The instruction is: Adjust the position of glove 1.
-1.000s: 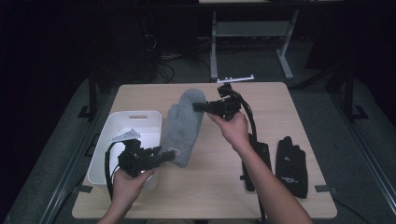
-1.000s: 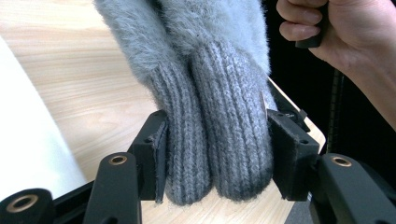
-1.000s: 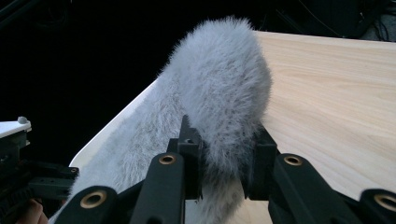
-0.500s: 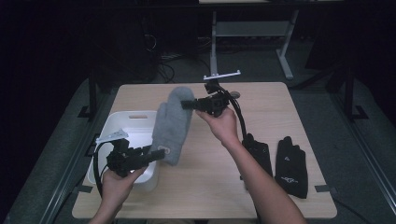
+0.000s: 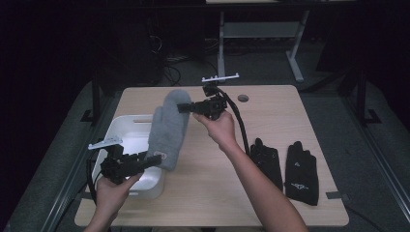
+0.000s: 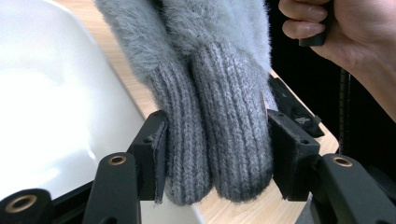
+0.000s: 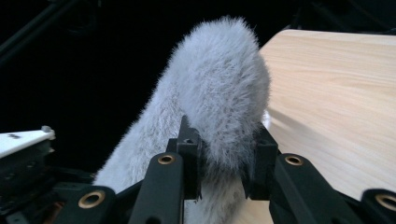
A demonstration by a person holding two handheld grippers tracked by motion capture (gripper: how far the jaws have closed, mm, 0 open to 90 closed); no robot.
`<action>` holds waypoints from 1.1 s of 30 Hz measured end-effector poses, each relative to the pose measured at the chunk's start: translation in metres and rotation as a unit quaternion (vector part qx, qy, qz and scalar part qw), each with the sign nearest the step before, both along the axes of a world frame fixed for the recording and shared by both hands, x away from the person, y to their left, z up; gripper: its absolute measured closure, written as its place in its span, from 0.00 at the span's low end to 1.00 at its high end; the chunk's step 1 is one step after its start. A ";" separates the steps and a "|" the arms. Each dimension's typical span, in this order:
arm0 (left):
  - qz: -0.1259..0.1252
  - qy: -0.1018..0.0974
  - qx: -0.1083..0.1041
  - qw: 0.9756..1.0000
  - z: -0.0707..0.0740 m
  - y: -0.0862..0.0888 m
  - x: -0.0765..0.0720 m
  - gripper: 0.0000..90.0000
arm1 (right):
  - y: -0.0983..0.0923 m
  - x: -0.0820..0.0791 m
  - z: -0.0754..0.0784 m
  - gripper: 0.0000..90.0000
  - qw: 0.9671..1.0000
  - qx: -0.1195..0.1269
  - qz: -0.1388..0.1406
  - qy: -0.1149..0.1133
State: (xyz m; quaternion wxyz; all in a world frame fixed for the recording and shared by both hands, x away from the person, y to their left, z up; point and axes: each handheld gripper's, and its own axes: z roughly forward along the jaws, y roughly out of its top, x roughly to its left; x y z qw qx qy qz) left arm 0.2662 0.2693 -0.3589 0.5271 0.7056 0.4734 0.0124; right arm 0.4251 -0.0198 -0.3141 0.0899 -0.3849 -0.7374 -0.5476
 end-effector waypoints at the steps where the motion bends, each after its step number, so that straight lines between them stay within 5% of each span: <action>1: 0.003 0.000 -0.001 1.000 0.000 0.002 0.000 0.50 | 0.002 0.000 -0.001 0.80 1.000 0.003 0.001 0.007; 20: 0.035 0.012 -0.010 0.999 -0.005 0.045 -0.011 0.50 | 0.050 0.012 -0.016 0.80 0.997 0.040 0.031 0.052; 33: 0.053 0.017 -0.005 0.998 -0.008 0.064 -0.014 0.49 | 0.077 0.017 -0.021 0.80 0.997 0.031 0.040 0.060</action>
